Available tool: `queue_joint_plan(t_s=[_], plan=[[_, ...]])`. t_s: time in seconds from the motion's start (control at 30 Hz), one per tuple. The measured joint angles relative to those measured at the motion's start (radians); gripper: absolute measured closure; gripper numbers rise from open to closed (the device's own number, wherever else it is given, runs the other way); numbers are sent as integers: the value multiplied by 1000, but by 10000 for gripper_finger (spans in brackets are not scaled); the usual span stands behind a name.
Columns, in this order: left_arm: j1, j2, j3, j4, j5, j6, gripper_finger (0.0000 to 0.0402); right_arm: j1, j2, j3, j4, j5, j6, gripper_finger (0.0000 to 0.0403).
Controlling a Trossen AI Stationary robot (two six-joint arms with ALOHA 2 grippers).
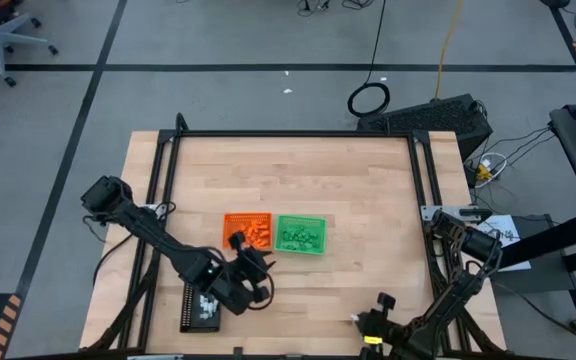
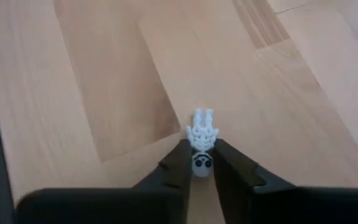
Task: Sort Halloween decoration
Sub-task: Put the white skeleton toy into the black bin
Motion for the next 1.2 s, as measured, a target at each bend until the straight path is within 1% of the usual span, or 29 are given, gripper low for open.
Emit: queue_joint_plan(t_s=[0.13,0.2,0.3,0.43,0.6,0.77,0.93,1.07,1.2], plan=[[-2,13,0,156,3,135,285,-1,0,-1,-7,19,-29,390],[-5,32,0,240,22,238,285,-1,1,-2,-10,33,-50,395],[-14,64,0,364,73,356,285,-5,2,-3,-12,54,-73,388],[-16,103,0,498,149,404,285,-7,2,-4,-9,100,-117,392],[-20,169,0,619,223,474,285,-8,2,-3,0,166,-176,397],[-29,223,0,719,228,544,285,-16,2,0,39,236,-268,397],[-30,234,0,748,238,556,285,-24,2,45,49,323,-423,397],[-33,234,0,749,222,558,285,-30,1,101,50,389,-635,397],[-33,234,0,755,218,559,285,-38,1,159,47,420,-849,397]])
